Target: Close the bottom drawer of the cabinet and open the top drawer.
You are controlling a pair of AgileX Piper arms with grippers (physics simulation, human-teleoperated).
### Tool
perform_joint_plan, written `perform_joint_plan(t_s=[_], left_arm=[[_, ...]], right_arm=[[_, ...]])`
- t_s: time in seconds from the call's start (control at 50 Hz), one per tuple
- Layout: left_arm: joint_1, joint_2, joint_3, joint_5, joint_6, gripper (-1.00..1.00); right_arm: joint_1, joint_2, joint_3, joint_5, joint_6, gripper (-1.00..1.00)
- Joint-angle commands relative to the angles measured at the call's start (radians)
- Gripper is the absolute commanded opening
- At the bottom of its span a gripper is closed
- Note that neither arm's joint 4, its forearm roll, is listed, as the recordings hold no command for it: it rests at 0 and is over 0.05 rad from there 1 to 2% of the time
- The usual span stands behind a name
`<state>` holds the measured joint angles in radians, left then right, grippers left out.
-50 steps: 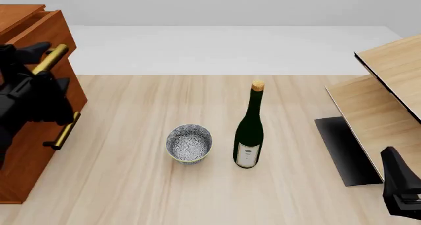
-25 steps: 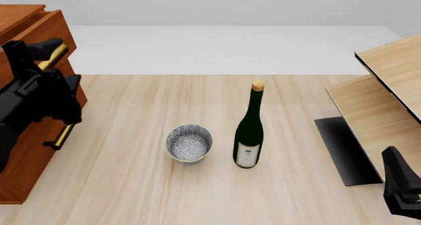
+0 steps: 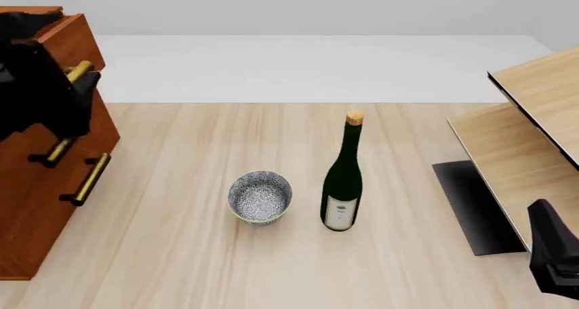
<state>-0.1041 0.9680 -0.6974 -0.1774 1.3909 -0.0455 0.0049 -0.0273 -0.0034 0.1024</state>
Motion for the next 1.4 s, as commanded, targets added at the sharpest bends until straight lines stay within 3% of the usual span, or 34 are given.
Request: perform_joint_plan(t_s=[0.02,0.06,0.08,0.14,0.18,0.22,0.24,0.28,0.32,0.34,0.38,0.4,0.42,0.44,0.48,0.5,0.52,0.56,0.6,0.64,0.66,0.74,0.82,1.0,1.08,1.12,1.14,1.26,1.4], left_arm=[[0.017,-0.051,-0.188,0.246,-0.108,1.0],[0.038,-0.056,-0.208,0.268,-0.095,1.0],[0.055,-0.052,-0.274,0.315,-0.14,1.0],[0.069,-0.069,-0.282,0.327,-0.115,1.0],[0.059,-0.063,-0.343,0.389,-0.161,1.0],[0.028,-0.023,-0.45,0.515,-0.258,1.0],[0.039,-0.015,-0.459,0.529,-0.261,1.0],[0.032,0.044,-0.611,0.648,-0.404,1.0],[0.06,0.004,-0.51,0.569,-0.291,1.0],[0.054,0.054,-0.644,0.694,-0.43,1.0],[0.054,0.018,-0.529,0.657,-0.313,1.0],[0.048,0.069,-0.669,0.768,-0.448,1.0],[0.054,0.108,-0.756,0.862,-0.518,1.0],[0.054,0.109,-0.759,0.863,-0.518,1.0],[0.059,0.167,-0.891,0.985,-0.636,1.0],[0.069,0.117,-0.807,0.927,-0.536,1.0],[0.084,0.15,-0.884,0.982,-0.608,1.0],[0.065,0.169,-0.89,1.037,-0.614,1.0],[0.083,0.185,-0.934,1.073,-0.677,1.0],[0.056,0.195,-0.929,1.111,-0.693,1.0],[0.074,0.212,-0.977,1.144,-0.74,1.0],[0.063,0.253,-1.028,1.23,-0.806,1.0],[0.048,0.317,-1.167,1.33,-0.913,1.0],[0.146,0.307,-1.178,1.345,-1.013,1.0],[0.127,0.308,-1.189,1.357,-1.032,1.0],[0.168,0.293,-1.178,1.343,-1.029,1.0],[0.135,0.298,-1.176,1.352,-1.047,1.0],[0.148,0.255,-1.068,1.315,-1.067,1.0],[0.176,0.248,-1.03,1.305,-1.129,1.0]], right_arm=[[-0.004,-0.001,-0.006,0.003,0.022,1.0],[-0.01,0.0,-0.006,0.003,0.035,1.0],[-0.011,0.001,-0.005,0.003,0.038,1.0],[-0.016,0.001,-0.006,0.002,0.051,1.0],[-0.018,0.001,-0.005,0.002,0.056,1.0],[-0.021,0.001,-0.004,0.0,0.069,1.0],[-0.023,0.001,-0.005,0.001,0.076,1.0],[-0.025,0.001,-0.006,0.003,0.084,1.0],[-0.028,0.001,-0.006,0.002,0.089,1.0],[-0.029,0.002,-0.004,0.0,0.094,1.0],[-0.033,0.002,-0.004,-0.001,0.1,1.0],[-0.035,0.003,-0.003,-0.001,0.103,1.0],[-0.038,0.003,-0.002,-0.002,0.105,1.0],[-0.04,0.003,-0.001,-0.003,0.107,1.0],[-0.041,0.003,-0.001,-0.003,0.11,1.0],[-0.04,0.002,-0.001,-0.002,0.113,1.0],[-0.039,0.002,-0.002,-0.002,0.112,1.0],[-0.039,0.001,-0.002,-0.001,0.114,1.0],[-0.039,0.001,-0.002,-0.001,0.113,1.0],[-0.041,0.001,-0.001,-0.001,0.111,1.0],[-0.042,0.001,-0.001,-0.001,0.109,1.0],[-0.042,0.0,-0.002,0.0,0.107,1.0],[-0.04,0.0,-0.002,0.0,0.104,1.0],[-0.041,0.002,-0.001,-0.002,0.104,1.0],[-0.037,0.003,-0.002,-0.002,0.103,1.0],[-0.036,0.002,-0.002,-0.002,0.102,1.0],[-0.036,0.002,-0.002,-0.002,0.101,1.0],[-0.032,0.002,-0.001,-0.002,0.097,1.0],[-0.028,0.002,-0.001,-0.002,0.094,1.0]])
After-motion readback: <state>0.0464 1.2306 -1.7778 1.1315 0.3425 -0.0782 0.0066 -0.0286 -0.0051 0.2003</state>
